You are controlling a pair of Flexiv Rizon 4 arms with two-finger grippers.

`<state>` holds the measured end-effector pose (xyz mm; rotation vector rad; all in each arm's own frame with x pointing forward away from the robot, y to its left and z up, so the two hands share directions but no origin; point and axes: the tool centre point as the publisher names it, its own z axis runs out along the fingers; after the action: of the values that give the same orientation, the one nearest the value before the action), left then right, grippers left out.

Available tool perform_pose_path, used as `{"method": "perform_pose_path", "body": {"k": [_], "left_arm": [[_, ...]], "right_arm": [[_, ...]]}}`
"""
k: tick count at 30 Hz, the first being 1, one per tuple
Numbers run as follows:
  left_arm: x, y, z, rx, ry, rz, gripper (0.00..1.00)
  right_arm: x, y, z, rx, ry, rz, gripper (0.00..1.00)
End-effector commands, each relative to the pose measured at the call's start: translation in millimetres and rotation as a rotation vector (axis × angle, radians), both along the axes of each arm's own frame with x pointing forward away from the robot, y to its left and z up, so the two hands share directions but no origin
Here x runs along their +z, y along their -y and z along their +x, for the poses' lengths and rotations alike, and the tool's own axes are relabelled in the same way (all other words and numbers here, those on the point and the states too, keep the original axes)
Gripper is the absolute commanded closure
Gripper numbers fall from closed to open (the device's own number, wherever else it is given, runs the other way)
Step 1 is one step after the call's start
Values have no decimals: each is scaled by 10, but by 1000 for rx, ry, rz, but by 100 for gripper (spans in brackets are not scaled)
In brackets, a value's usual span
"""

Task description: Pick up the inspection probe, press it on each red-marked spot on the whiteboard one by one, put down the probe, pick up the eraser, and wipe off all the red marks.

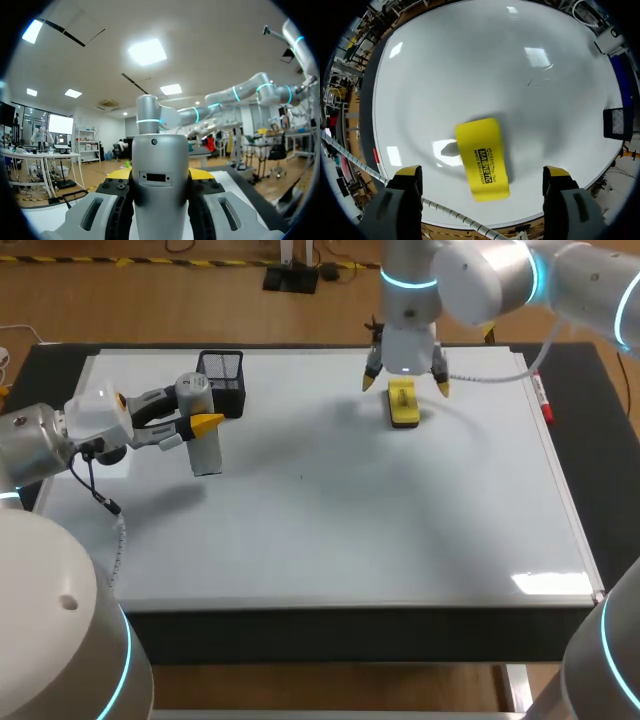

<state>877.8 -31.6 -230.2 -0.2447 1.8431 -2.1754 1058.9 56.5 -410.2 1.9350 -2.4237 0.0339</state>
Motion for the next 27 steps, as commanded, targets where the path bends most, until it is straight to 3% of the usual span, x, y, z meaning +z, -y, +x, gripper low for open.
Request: {"method": "perform_pose_path", "body": {"k": [1,20,27], "left_arm": [[9,1,-7,2,1,0,100],[9,1,-7,2,1,0,100],[9,1,-7,2,1,0,100]], "right_arm": [[115,108,-18,-58,-8,23,0],[452,422,26,-560,-157,286,0],[755,515,-1,-692,-133,425,0]]}}
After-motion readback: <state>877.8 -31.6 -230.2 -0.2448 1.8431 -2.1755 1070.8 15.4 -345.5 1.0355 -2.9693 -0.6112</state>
